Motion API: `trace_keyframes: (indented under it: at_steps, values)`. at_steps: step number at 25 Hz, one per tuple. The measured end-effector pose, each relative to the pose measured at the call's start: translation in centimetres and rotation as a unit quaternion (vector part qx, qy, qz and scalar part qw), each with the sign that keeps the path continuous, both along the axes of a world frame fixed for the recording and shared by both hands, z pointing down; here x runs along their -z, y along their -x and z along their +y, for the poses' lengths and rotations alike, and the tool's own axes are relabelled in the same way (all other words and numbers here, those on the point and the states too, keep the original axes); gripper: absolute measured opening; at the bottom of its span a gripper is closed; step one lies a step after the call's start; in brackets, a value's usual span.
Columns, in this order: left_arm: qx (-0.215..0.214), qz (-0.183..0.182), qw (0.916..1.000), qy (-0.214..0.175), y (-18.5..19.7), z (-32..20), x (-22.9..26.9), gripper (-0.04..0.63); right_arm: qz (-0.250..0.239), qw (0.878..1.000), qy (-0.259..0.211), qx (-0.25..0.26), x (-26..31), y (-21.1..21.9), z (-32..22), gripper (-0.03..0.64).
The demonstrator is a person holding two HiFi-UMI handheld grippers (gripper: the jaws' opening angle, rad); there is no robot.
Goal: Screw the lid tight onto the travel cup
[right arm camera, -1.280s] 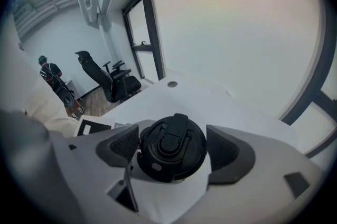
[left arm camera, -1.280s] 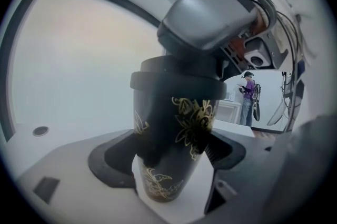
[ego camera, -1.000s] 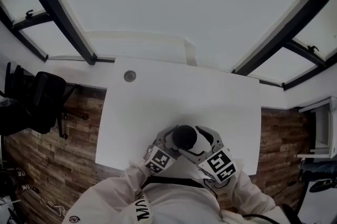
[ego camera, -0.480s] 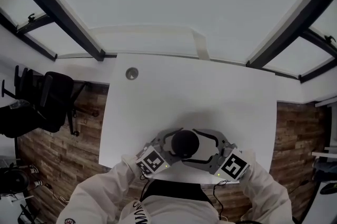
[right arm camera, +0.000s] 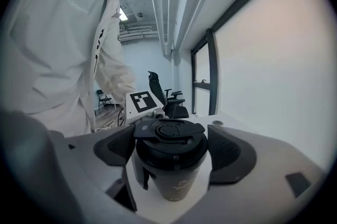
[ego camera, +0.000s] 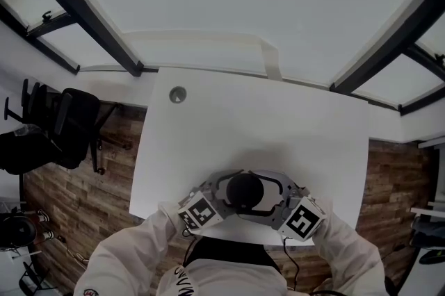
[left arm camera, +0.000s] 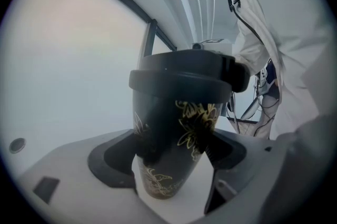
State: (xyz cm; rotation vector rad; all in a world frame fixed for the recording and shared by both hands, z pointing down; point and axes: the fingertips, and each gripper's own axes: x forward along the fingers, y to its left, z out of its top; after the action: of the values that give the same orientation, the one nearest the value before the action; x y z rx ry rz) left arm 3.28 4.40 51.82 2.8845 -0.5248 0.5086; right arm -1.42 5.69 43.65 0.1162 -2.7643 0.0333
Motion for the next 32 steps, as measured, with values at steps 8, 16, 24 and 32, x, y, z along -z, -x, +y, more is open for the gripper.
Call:
trace_keyframes:
  at_steps: [8,16,24,32]
  values:
    - [0.079,0.022,0.9966,-0.009,0.3,-0.2,0.0,0.405,-0.017,0.986,-0.009,-0.168,-0.1,-0.3,-0.4,0.410]
    - [0.196,0.020,0.9799,-0.031,0.2,-0.4,-1.4,0.404,-0.036,0.935,-0.050,-0.351,0.7,-0.6,-0.9,0.410]
    - [0.191,0.015,0.9812,-0.021,-0.3,-0.8,-1.2,0.405,-0.101,0.932,0.000,-0.348,2.0,-1.3,-1.5,0.408]
    - [0.079,0.021,0.9965,-0.012,-0.4,-1.0,0.1,0.405,-0.061,0.985,0.008,-0.160,1.6,-1.8,-1.0,0.410]
